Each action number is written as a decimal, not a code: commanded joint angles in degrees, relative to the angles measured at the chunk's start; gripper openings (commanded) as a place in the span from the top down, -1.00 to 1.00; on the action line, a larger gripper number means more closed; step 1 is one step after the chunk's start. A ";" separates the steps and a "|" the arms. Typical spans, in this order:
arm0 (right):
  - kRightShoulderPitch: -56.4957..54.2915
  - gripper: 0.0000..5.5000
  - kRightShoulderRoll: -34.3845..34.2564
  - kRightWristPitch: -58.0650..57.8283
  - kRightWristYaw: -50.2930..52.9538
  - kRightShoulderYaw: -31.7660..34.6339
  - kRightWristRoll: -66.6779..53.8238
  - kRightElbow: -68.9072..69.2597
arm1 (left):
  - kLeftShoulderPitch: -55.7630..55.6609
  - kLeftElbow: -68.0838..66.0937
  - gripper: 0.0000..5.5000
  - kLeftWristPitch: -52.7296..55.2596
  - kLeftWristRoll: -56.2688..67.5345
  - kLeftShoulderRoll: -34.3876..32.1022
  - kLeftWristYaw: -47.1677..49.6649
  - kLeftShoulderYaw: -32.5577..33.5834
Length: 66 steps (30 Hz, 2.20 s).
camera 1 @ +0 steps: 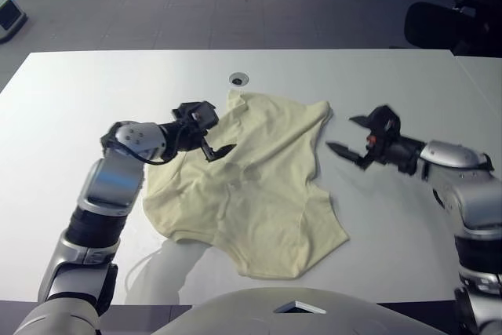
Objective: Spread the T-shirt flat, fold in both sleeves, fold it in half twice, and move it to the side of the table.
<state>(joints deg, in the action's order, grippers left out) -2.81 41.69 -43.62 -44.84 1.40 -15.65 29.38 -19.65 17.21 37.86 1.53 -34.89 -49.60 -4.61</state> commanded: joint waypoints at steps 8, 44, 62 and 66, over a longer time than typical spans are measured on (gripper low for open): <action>13.68 -0.96 15.69 12.13 -2.63 -17.80 15.63 14.92 | 2.10 1.49 -0.96 6.12 6.30 -4.18 3.66 10.21; -2.20 -0.96 9.89 3.03 2.16 0.82 5.37 12.10 | 24.00 -4.18 -0.57 19.83 25.44 -2.88 4.84 18.19; -2.98 -0.96 10.27 3.36 4.66 -1.00 7.48 8.45 | 25.03 -7.17 0.49 15.48 24.82 -6.62 4.76 15.90; -2.63 -0.96 10.09 2.55 5.80 -1.04 8.75 6.55 | 24.85 -7.48 0.77 15.23 25.17 -7.25 4.77 15.57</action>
<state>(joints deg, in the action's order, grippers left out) -5.49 51.52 -40.46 -39.56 0.52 -7.66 36.91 4.48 10.49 52.33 27.11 -41.27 -45.07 11.92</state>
